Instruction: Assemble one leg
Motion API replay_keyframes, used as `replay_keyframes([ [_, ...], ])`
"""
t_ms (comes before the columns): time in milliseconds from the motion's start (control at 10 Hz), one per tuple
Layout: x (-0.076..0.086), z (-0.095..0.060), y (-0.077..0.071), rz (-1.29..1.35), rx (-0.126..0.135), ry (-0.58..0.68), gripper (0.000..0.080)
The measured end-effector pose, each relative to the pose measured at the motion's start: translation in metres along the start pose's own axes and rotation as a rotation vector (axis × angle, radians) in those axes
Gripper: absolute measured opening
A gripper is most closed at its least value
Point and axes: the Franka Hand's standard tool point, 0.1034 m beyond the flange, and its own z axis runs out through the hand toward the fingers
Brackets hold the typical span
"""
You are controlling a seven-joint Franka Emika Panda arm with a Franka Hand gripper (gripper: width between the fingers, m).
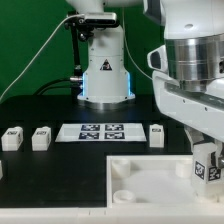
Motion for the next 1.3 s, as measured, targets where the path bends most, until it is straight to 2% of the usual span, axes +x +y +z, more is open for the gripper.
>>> replay_keyframes([
  [400,0.0005,0.0002,0.0000,-0.039,0.002,-0.010,0.0298],
  [500,0.0002,0.0003,0.0000,-0.039,0.002,-0.011,0.0514],
  [600,0.0002,0.0003,0.0000,-0.064,0.002,-0.010,0.0514],
  [700,0.0003,0.0009,0.0003,-0.182,0.002,-0.009,0.0621],
  [800,0.0000,0.0032,0.0014,-0.294,-0.002,-0.010,0.0641],
  [1000,-0.0007,0.0037,0.0045,-0.598,-0.035,-0.017,0.0648],
  [1300,-0.0030,0.0023,0.0008,-0.948,-0.063,-0.024,0.0648],
])
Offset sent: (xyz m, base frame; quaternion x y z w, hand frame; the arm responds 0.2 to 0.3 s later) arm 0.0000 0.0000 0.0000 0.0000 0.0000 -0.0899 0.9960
